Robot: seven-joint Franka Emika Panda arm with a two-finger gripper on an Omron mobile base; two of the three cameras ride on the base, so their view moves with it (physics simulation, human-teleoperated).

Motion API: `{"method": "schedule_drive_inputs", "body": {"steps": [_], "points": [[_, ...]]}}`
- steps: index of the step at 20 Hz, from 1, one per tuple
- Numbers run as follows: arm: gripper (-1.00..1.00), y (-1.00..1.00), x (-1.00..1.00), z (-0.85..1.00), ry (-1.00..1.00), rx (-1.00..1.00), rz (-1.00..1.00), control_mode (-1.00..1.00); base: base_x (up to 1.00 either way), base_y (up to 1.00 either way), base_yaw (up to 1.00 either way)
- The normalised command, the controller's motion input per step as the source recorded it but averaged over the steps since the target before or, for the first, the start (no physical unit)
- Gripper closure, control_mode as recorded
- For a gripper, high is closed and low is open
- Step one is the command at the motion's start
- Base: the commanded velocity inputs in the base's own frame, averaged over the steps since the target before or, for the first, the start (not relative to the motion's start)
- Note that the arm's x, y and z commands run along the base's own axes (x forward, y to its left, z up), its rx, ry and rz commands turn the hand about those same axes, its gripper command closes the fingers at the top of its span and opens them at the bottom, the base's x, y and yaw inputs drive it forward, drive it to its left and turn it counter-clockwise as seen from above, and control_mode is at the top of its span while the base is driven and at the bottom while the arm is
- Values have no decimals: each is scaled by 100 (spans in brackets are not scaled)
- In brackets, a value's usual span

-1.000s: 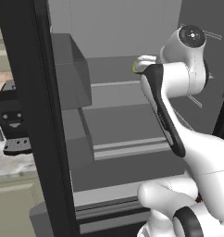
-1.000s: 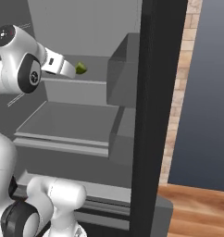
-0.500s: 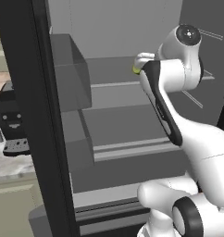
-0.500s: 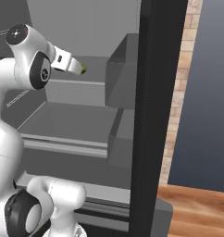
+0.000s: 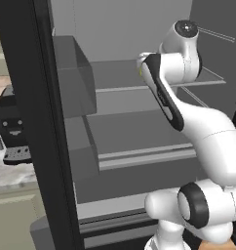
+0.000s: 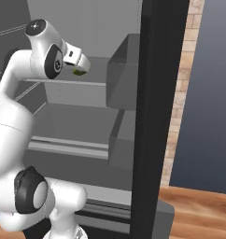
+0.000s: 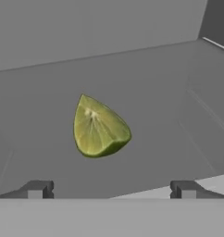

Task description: There is a bowl on the dining counter. Grab a lemon wedge from the fridge and place it in the bowl. Then get the liquor bottle and glass cup from the cabinet and place them next to the bowl.

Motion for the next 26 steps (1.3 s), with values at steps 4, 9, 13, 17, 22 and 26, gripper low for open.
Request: {"method": "schedule_drive_inputs", "body": {"steps": [4,9,13,17,22,26], "points": [[-100,0,64,0,17,0,8,-100,0,0,0],[-100,0,58,-2,11,0,10,-100,0,0,0],[-100,0,49,-9,3,0,9,-100,0,0,0],[-100,0,2,-37,3,0,8,-100,0,0,0],[-100,8,1,-39,2,-2,4,-100,0,0,0],[-100,5,0,-15,0,-1,2,-100,0,0,0]]}}
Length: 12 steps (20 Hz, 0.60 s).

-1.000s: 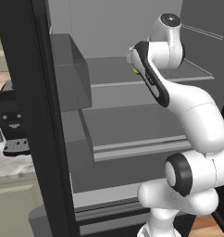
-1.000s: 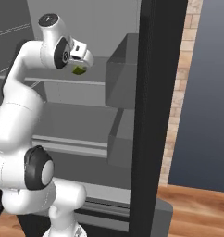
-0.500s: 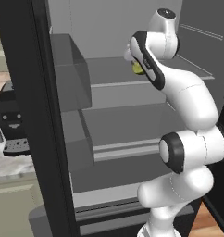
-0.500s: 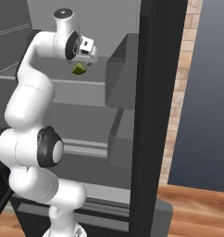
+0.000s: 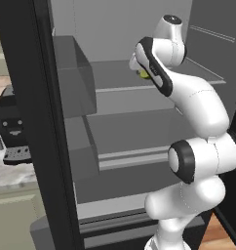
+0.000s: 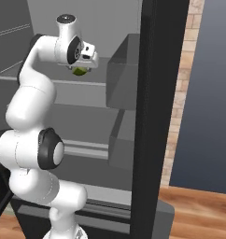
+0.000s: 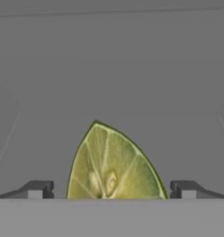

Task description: There is a bowl on the dining counter. Grab a lemon wedge from the fridge and place it in the bowl. Then get the liquor bottle and glass cup from the cabinet and place them next to the bowl.

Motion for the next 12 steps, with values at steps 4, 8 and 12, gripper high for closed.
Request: {"method": "schedule_drive_inputs", "body": {"steps": [4,8,12], "points": [[-100,0,0,0,-1,0,0,-100,0,0,0],[-100,0,1,-10,0,-1,0,-100,0,0,0],[-100,0,2,-22,4,-2,0,-100,0,0,0]]}}
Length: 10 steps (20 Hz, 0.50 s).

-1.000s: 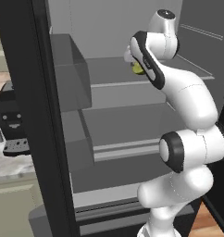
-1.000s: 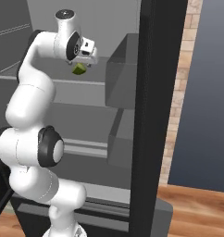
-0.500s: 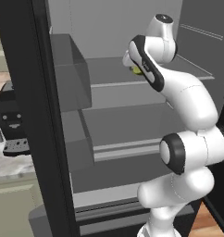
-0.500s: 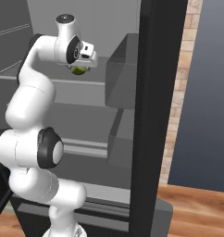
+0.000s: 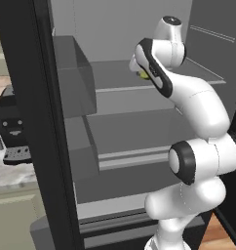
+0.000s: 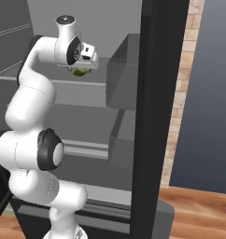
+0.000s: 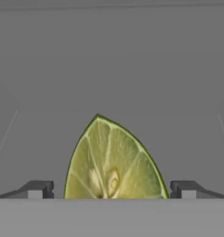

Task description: There is a bowl on the dining counter. Grab a lemon wedge from the fridge and place it in the bowl. Then get the liquor bottle and glass cup from the cabinet and place them next to the bowl.

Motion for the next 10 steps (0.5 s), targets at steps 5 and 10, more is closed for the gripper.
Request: {"method": "schedule_drive_inputs", "body": {"steps": [5,10], "points": [[100,1,0,-19,6,-2,0,-100,0,0,0],[100,30,1,-16,14,-11,0,-100,0,0,0]]}}
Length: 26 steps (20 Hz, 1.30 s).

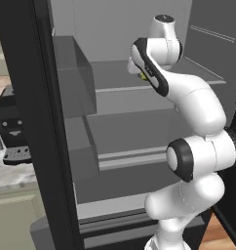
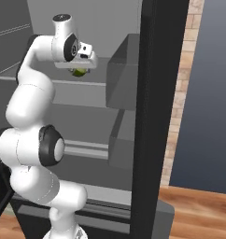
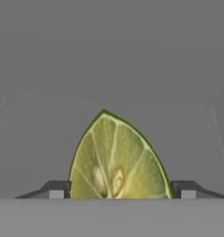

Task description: There is a bowl on the dining counter. Grab a lemon wedge from the fridge and place it in the bowl. Then get the liquor bottle and glass cup from the cabinet and place them next to the bowl.

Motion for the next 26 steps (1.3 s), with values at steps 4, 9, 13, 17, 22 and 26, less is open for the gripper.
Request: {"method": "schedule_drive_inputs", "body": {"steps": [4,9,13,17,22,26], "points": [[100,0,0,-19,12,-3,0,-100,0,0,0],[100,0,-24,2,1,0,0,-100,0,0,0],[100,0,-66,2,-6,-1,1,-100,0,0,0],[100,11,-86,0,-9,-9,1,-100,0,0,0],[100,10,-100,0,-18,-11,3,-100,0,0,0],[100,26,-99,3,-16,-17,2,-100,0,0,0]]}}
